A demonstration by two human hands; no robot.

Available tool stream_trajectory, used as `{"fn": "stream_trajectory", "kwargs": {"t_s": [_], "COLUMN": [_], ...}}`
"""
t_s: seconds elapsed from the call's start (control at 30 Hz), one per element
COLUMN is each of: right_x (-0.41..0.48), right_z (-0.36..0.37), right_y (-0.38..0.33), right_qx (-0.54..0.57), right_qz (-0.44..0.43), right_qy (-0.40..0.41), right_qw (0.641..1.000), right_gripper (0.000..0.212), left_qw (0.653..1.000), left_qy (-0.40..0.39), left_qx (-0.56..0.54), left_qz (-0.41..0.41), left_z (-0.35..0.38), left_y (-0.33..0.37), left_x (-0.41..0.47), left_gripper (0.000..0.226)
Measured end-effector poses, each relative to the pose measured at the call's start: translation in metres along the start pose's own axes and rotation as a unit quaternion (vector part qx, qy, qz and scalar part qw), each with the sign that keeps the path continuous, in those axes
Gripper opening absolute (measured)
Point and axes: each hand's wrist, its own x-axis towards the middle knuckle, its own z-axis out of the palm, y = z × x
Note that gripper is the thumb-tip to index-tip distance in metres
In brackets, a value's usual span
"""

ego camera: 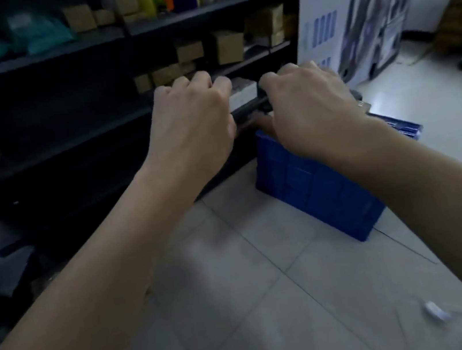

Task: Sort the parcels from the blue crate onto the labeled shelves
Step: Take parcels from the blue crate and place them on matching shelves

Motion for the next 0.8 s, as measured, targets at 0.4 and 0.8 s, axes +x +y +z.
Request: {"fn": "stream_trajectory", "kwargs": {"t_s": [0.4,0.8], "right_x": [0.097,0.207], "right_z": [0.105,0.172], "right_y": [0.193,0.381], "right_qx": [-0.067,-0.029], "right_qz": [0.159,0.215], "right_qy": [-0.049,-0.05], "right_qw": [0.984,0.975], "right_gripper": [0.027,0.036], "left_qw": [0.987,0.975], "left_qy": [-0.016,-0.073], "left_qx": [-0.106,-0.177], "left_qz": [0.119,0.117], "left_z": [0.15,0.279], "left_y": [0.11,0.205], "left_x": [0.179,0.36], "left_gripper": [0.036,0.032]}}
